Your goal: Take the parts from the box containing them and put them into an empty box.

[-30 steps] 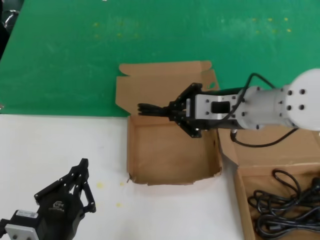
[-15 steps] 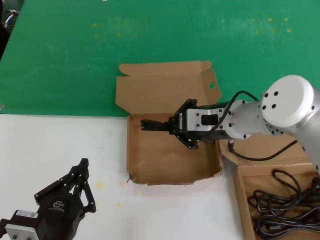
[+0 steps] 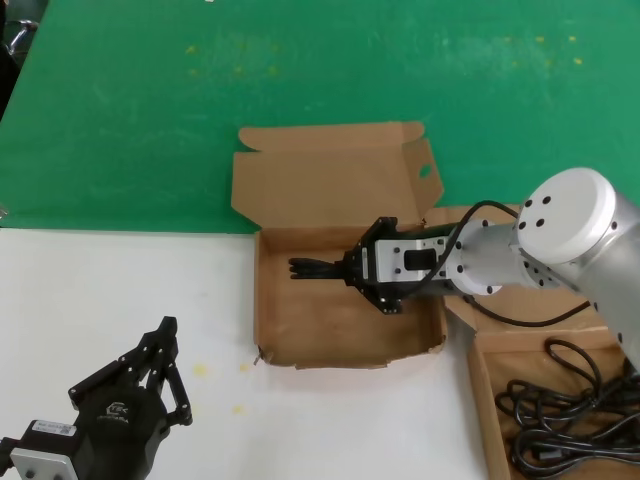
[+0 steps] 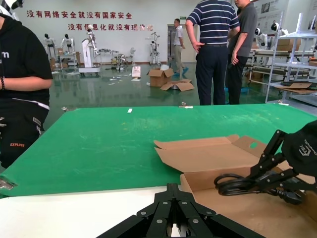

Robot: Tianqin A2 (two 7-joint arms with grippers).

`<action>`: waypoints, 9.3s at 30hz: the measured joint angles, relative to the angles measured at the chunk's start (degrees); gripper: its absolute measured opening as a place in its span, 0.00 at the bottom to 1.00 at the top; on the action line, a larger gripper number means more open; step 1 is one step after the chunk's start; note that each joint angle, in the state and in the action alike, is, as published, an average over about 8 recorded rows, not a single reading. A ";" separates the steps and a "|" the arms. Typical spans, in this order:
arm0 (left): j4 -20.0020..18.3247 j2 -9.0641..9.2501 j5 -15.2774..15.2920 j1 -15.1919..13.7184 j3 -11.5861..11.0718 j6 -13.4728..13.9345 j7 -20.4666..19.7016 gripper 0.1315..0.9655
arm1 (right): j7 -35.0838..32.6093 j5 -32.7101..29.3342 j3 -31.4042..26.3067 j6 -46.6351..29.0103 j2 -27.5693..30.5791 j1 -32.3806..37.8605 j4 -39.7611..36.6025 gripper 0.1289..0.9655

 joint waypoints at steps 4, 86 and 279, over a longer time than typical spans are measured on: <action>0.00 0.00 0.00 0.00 0.00 0.00 0.00 0.00 | -1.02 1.34 -1.10 0.71 -0.12 0.22 -1.19 0.08; 0.00 0.00 -0.01 0.01 0.00 0.00 0.01 0.02 | 45.94 7.13 31.87 19.93 25.57 -54.11 80.85 1.00; -0.30 0.11 -1.55 1.52 -0.80 -1.11 1.10 1.00 | 28.50 30.45 34.42 40.27 17.28 -79.72 74.35 1.00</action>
